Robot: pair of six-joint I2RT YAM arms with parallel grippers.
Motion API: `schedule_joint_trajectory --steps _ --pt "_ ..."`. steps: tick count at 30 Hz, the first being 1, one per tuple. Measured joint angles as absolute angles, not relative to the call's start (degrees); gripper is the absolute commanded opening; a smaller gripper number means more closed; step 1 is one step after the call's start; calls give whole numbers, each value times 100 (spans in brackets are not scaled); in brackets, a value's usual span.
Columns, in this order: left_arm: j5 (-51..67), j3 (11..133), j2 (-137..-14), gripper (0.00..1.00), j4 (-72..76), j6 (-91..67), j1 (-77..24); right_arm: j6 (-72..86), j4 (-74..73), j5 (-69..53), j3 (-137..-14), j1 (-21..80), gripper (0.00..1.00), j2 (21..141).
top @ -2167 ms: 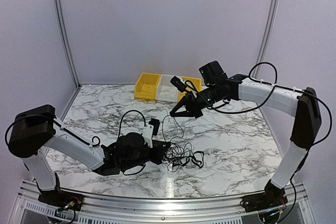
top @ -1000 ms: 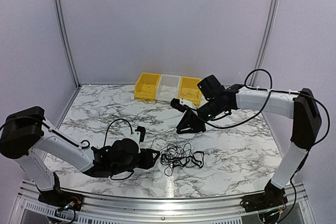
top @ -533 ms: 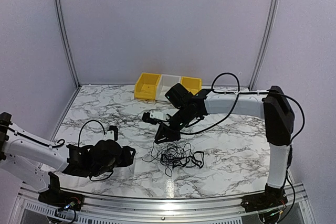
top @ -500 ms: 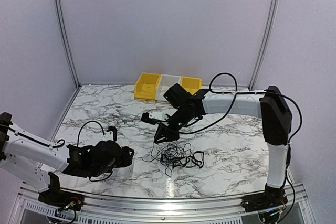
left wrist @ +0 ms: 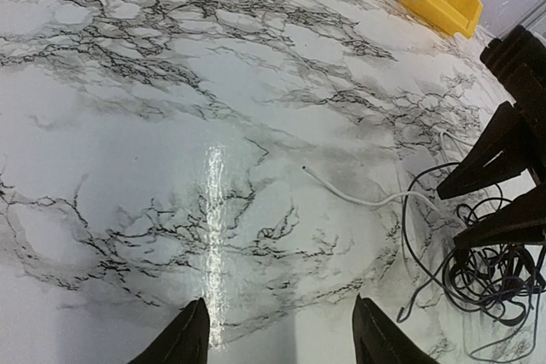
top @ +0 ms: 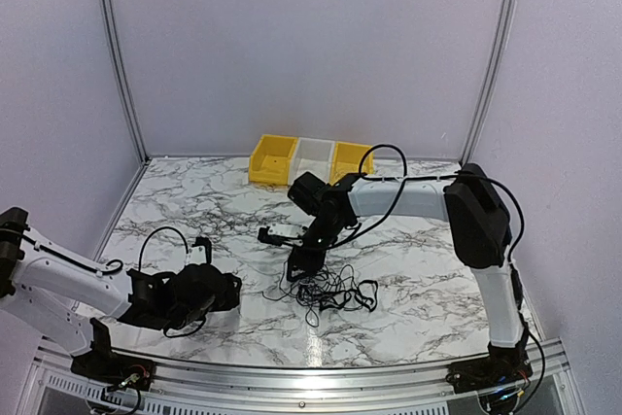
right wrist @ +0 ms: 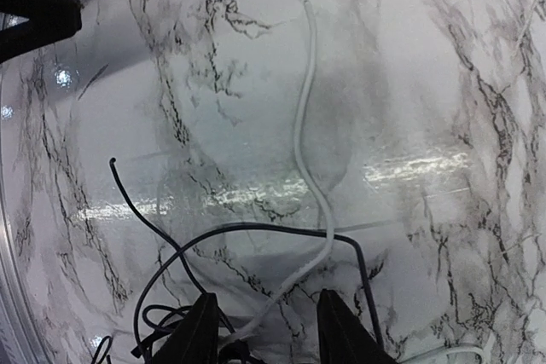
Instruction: Untangle the cables
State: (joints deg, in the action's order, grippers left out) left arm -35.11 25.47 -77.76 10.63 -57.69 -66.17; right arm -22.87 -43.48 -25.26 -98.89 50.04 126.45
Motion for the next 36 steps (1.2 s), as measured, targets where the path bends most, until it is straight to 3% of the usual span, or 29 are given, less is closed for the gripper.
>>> schedule_joint_trajectory --steps 3,7,16,28,36 --pt "-3509 2451 -7765 60 1068 -5776 -6582 -2241 -4488 -2453 -9977 5107 39 12748" --pt "-3507 2403 -7760 60 1070 -5795 -6545 -2178 -4659 -2379 -10208 5188 15 12905" --pt "-3441 2451 -7771 56 1100 -5592 -6536 -2088 -4781 -2314 -10263 5199 0 12842" --pt "-3326 2832 -7797 60 1553 -4724 -6536 -2112 -4674 -2681 -10191 5083 0 10895" --pt "-2832 2976 -8184 65 3170 -3428 -6663 -1894 -4062 -3387 -9310 4246 0 10276"
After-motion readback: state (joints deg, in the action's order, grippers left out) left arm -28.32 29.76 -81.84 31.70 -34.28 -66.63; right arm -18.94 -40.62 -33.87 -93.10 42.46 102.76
